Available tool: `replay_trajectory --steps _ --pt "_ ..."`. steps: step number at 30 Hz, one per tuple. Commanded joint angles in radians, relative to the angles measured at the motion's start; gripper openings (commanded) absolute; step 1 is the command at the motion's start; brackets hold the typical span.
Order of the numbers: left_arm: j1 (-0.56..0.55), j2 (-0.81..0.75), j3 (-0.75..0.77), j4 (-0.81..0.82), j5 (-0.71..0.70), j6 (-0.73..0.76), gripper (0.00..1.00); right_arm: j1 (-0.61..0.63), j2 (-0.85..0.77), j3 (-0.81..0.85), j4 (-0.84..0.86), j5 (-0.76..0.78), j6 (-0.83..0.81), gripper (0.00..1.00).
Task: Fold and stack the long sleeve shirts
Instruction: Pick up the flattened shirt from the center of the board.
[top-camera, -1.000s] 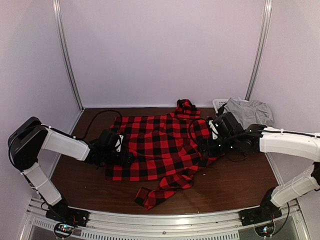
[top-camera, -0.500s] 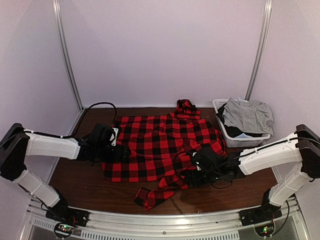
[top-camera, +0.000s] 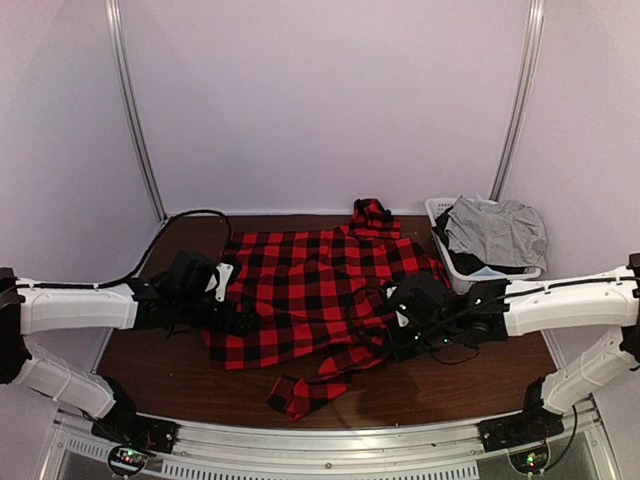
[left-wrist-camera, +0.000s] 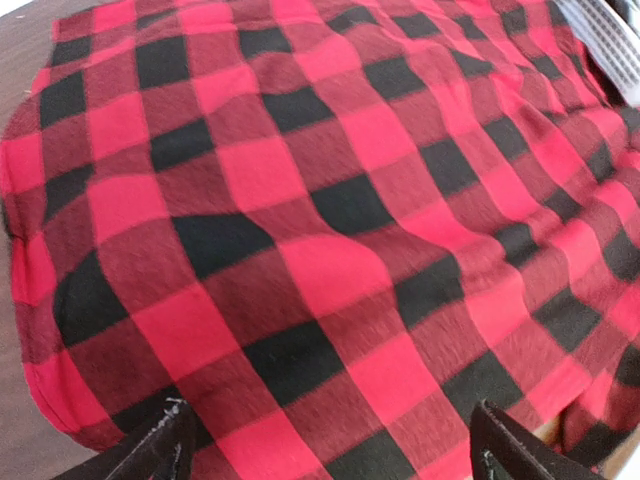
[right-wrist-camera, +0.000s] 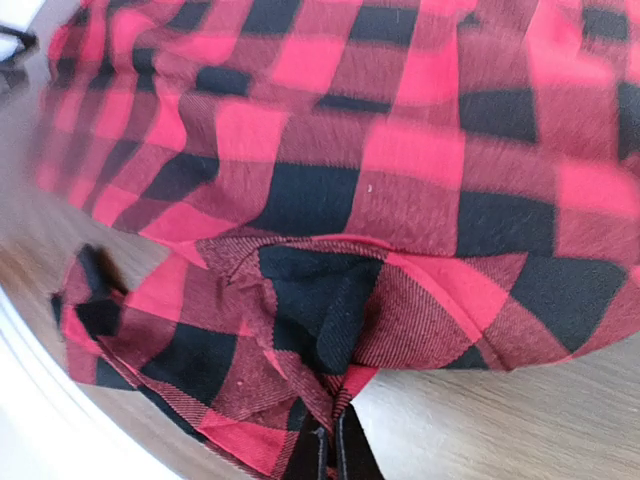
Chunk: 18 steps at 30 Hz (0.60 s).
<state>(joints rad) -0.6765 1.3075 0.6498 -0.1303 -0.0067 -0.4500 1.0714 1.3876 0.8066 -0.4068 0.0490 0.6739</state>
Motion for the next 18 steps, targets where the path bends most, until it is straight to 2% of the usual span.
replay_trajectory --steps 1,8,16,18 --pt "-0.089 -0.06 -0.021 -0.101 0.033 -0.001 0.97 0.001 -0.085 0.136 -0.329 0.1 -0.053 0.0" --pt "-0.234 -0.015 0.004 -0.192 -0.063 -0.01 0.97 -0.039 -0.02 0.346 -0.577 0.186 -0.154 0.0" --pt "-0.377 0.118 0.062 -0.217 -0.183 0.023 0.97 -0.138 0.042 0.388 -0.539 0.176 -0.266 0.0" --pt "-0.387 0.164 0.085 -0.237 -0.213 0.032 0.93 -0.154 0.054 0.384 -0.528 0.165 -0.284 0.0"
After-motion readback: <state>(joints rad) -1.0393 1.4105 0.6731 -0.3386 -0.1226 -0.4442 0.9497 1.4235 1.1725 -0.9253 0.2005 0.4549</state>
